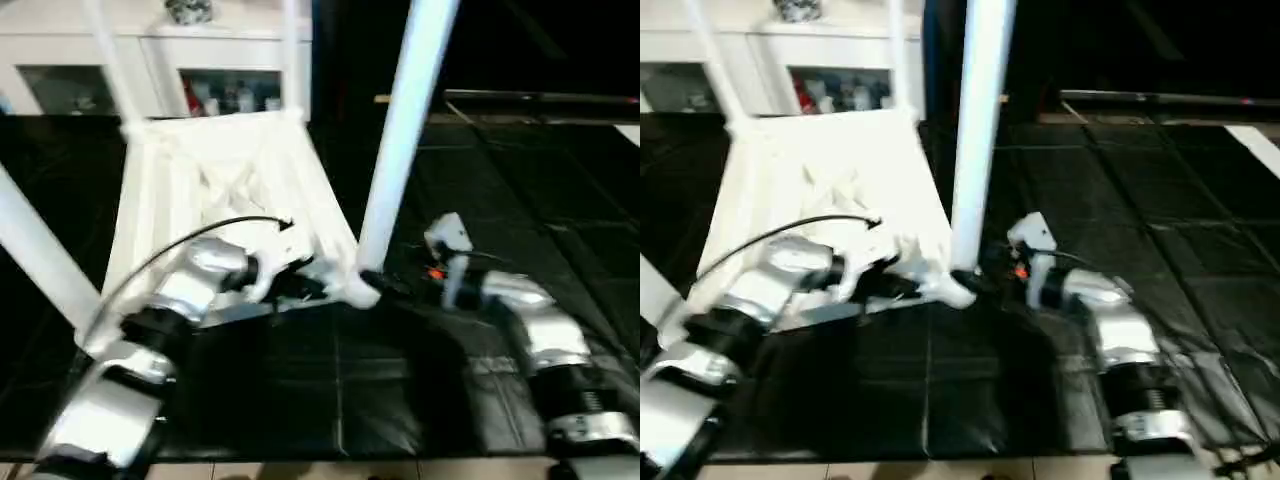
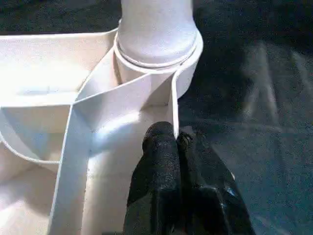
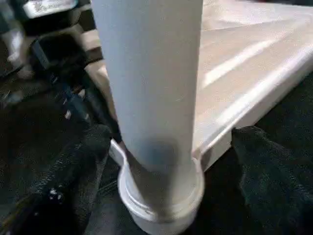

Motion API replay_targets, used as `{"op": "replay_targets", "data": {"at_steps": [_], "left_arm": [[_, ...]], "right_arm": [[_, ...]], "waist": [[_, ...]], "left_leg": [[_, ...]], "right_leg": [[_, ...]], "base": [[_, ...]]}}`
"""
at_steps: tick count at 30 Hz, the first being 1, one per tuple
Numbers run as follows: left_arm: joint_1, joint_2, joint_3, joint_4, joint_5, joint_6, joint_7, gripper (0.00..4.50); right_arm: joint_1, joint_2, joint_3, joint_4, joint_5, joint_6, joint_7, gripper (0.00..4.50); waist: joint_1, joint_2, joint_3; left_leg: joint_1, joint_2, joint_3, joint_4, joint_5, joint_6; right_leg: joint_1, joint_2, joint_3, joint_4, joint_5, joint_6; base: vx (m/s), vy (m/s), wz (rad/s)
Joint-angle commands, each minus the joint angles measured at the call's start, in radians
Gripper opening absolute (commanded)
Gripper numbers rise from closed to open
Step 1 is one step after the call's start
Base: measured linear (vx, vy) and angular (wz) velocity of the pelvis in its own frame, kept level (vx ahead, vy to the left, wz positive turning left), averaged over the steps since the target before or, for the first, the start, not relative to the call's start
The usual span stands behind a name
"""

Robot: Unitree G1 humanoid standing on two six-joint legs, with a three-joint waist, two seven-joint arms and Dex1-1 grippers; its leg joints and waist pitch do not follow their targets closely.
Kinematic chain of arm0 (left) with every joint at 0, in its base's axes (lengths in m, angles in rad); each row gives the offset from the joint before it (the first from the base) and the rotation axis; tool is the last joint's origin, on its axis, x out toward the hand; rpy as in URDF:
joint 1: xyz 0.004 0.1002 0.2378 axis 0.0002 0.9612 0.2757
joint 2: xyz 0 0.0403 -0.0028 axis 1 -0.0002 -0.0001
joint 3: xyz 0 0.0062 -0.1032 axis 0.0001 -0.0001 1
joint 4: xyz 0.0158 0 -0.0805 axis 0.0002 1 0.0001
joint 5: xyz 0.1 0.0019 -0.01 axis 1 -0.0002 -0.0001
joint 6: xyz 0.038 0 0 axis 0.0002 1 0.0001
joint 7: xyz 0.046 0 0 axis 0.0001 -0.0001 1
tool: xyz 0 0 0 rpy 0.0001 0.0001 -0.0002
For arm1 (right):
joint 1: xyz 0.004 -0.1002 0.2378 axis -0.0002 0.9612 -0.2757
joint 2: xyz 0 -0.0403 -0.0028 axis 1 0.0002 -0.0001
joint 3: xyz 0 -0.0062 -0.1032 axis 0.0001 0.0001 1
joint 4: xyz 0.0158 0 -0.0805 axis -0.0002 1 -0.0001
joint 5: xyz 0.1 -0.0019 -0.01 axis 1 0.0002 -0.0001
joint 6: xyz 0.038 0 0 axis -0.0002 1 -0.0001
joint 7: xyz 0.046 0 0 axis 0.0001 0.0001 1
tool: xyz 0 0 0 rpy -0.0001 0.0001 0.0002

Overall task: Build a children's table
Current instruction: Rotate leg to tighten

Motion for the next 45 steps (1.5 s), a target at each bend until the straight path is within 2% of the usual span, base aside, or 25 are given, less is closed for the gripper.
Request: {"op": "replay_targets", "data": {"at_steps": [1,2,5,9,10,11,13,15,18,21,28,30,34,37,38,40,42,43,44,45], "left_arm": [[0.003,0.0,-0.053,-0.026,0.0,-0.028,-0.096,0.0],[0.002,0.006,-0.063,-0.025,0.001,-0.045,-0.132,0.0],[0.002,0.012,-0.077,-0.028,-0.001,-0.06,-0.179,0.0],[0.001,0.017,-0.089,-0.032,-0.004,-0.077,-0.217,0.0],[0.002,0.019,-0.093,-0.033,-0.006,-0.083,-0.229,0.0],[0.005,0.022,-0.103,-0.044,-0.01,-0.092,-0.26,0.0],[0.005,0.023,-0.108,-0.05,-0.01,-0.098,-0.276,0.0],[0.005,0.023,-0.111,-0.051,-0.007,-0.104,-0.284,0.0],[0.005,0.024,-0.114,-0.053,-0.006,-0.108,-0.29,0.0],[0.006,0.024,-0.115,-0.056,-0.003,-0.11,-0.287,0.0],[0.009,0.025,-0.119,-0.057,0.002,-0.111,-0.274,0.0],[0.009,0.023,-0.114,-0.053,0.005,-0.106,-0.258,0.0],[0.007,0.016,-0.102,-0.043,0.002,-0.086,-0.234,0.0],[0.003,0.004,-0.087,-0.031,0.006,-0.07,-0.184,0.0],[-0.004,-0.015,-0.069,-0.022,0.01,-0.038,-0.118,0.0],[-0.008,-0.033,-0.055,-0.018,0.009,-0.013,-0.07,0.0],[-0.016,-0.078,-0.019,-0.013,-0.001,0.052,0.037,0.0],[-0.017,-0.088,-0.013,-0.014,-0.003,0.065,0.056,0.0],[-0.019,-0.122,0.007,-0.012,-0.009,0.107,0.125,0.0],[-0.02,-0.139,0.015,-0.011,-0.01,0.125,0.157,0.0]], "right_arm": [[-0.012,-0.029,0.04,-0.012,0.013,-0.001,0.095,4.42],[-0.012,-0.047,0.065,-0.017,0.021,-0.002,0.169,4.42],[-0.017,-0.055,0.085,0.003,0.023,-0.022,0.231,4.42],[-0.033,-0.05,0.093,0.041,0.022,-0.034,0.265,4.42],[-0.039,-0.047,0.093,0.052,0.022,-0.041,0.272,4.16],[-0.057,-0.037,0.095,0.08,0.029,-0.04,0.294,4.07],[-0.068,-0.034,0.103,0.09,0.042,-0.021,0.324,4.07],[-0.072,-0.036,0.113,0.094,0.05,0.003,0.358,3.74],[-0.075,-0.039,0.125,0.102,0.05,0.01,0.379,3.61],[-0.079,-0.044,0.138,0.114,0.047,0.017,0.404,3.19],[-0.086,-0.042,0.135,0.125,0.052,0.027,0.424,2.78],[-0.085,-0.035,0.132,0.127,0.06,0.032,0.426,2.48],[-0.076,-0.027,0.127,0.119,0.071,0.043,0.418,2.31],[-0.057,-0.008,0.111,0.089,0.083,0.061,0.383,2.21],[-0.04,0.015,0.101,0.077,0.071,0.048,0.314,2.2],[-0.032,0.032,0.096,0.082,0.051,0.035,0.249,2.17],[-0.019,0.071,0.089,0.097,0.0,-0.002,0.102,2.12],[-0.018,0.081,0.086,0.097,-0.007,0.001,0.069,2.12],[-0.014,0.122,0.07,0.095,-0.024,0.014,-0.044,2.1],[-0.013,0.142,0.061,0.093,-0.028,0.024,-0.098,2.05]], "waist": [[0.0,-0.002,-0.078],[0.002,-0.002,-0.076],[0.007,-0.004,-0.073],[0.015,-0.002,-0.074],[0.016,-0.002,-0.073],[0.016,-0.005,-0.073],[0.015,-0.004,-0.072],[0.015,-0.006,-0.072],[0.016,-0.006,-0.072],[0.016,-0.009,-0.072],[0.016,-0.011,-0.073],[0.016,-0.011,-0.072],[0.016,-0.011,-0.071],[0.016,-0.01,-0.069],[0.014,-0.006,-0.068],[0.014,-0.009,-0.066],[0.006,-0.01,-0.063],[0.004,-0.01,-0.06],[-0.007,-0.012,-0.057],[-0.013,-0.012,-0.055]], "left_leg": [[-0.001,-0.001,0.025,-0.049,-0.126,0.098],[0.002,0.0,0.026,-0.05,-0.151,0.097],[0.007,0.002,0.03,-0.052,-0.196,0.086],[0.013,0.005,0.033,-0.053,-0.206,0.066],[0.012,0.006,0.033,-0.054,-0.207,0.064],[0.01,0.005,0.033,-0.054,-0.211,0.061],[0.007,0.004,0.033,-0.053,-0.22,0.06],[0.004,0.003,0.032,-0.053,-0.216,0.06],[0.002,0.003,0.032,-0.051,-0.209,0.058],[0.003,0.003,0.032,-0.049,-0.22,0.05],[0.002,0.003,0.032,-0.049,-0.207,0.05],[0.0,0.003,0.032,-0.048,-0.205,0.052],[0.002,0.002,0.032,-0.049,-0.213,0.048],[0.002,0.002,0.032,-0.05,-0.223,0.045],[0.003,0.002,0.031,-0.051,-0.233,0.036],[0.008,0.002,0.031,-0.051,-0.244,0.027],[0.001,-0.003,0.028,-0.054,-0.26,0.02],[0.004,-0.004,0.027,-0.054,-0.272,0.015],[0.011,-0.011,0.025,-0.051,-0.308,0.009],[0.006,-0.012,0.023,-0.051,-0.309,0.006]], "right_leg": [[0.074,-0.039,0.044,-0.037,-0.116,-0.259],[0.072,-0.038,0.045,-0.041,-0.139,-0.256],[0.068,-0.039,0.049,-0.048,-0.2,-0.243],[0.061,-0.041,0.055,-0.048,-0.226,-0.24],[0.061,-0.04,0.055,-0.048,-0.226,-0.24],[0.063,-0.04,0.055,-0.046,-0.23,-0.236],[0.063,-0.041,0.054,-0.048,-0.248,-0.23],[0.066,-0.041,0.054,-0.047,-0.258,-0.222],[0.066,-0.041,0.054,-0.046,-0.263,-0.218],[0.063,-0.041,0.055,-0.047,-0.292,-0.21],[0.063,-0.041,0.054,-0.046,-0.292,-0.205],[0.064,-0.041,0.054,-0.046,-0.294,-0.204],[0.062,-0.042,0.054,-0.049,-0.319,-0.195],[0.061,-0.041,0.053,-0.052,-0.341,-0.187],[0.059,-0.042,0.054,-0.054,-0.369,-0.175],[0.054,-0.043,0.054,-0.059,-0.386,-0.17],[0.06,-0.042,0.049,-0.066,-0.459,-0.136],[0.055,-0.042,0.047,-0.071,-0.488,-0.127],[0.052,-0.043,0.039,-0.085,-0.586,-0.093],[0.053,-0.043,0.038,-0.088,-0.607,-0.082]], "base": [[0.0,0.0,0.0],[0.0,0.0,0.0],[0.0,0.0,0.0],[0.0,0.0,0.0],[0.0,0.0,0.0],[0.0,0.0,0.0],[0.0,0.0,0.0],[0.0,0.0,0.0],[0.0,0.0,0.0],[0.0,0.0,0.0],[0.0,0.0,0.0],[0.0,0.0,0.0],[0.0,0.0,0.0],[0.0,0.0,0.0],[0.0,0.0,0.0],[0.0,0.0,0.0],[0.0,0.0,0.0],[0.0,0.0,0.0],[0.0,0.0,0.0],[0.0,0.0,0.0]]}}
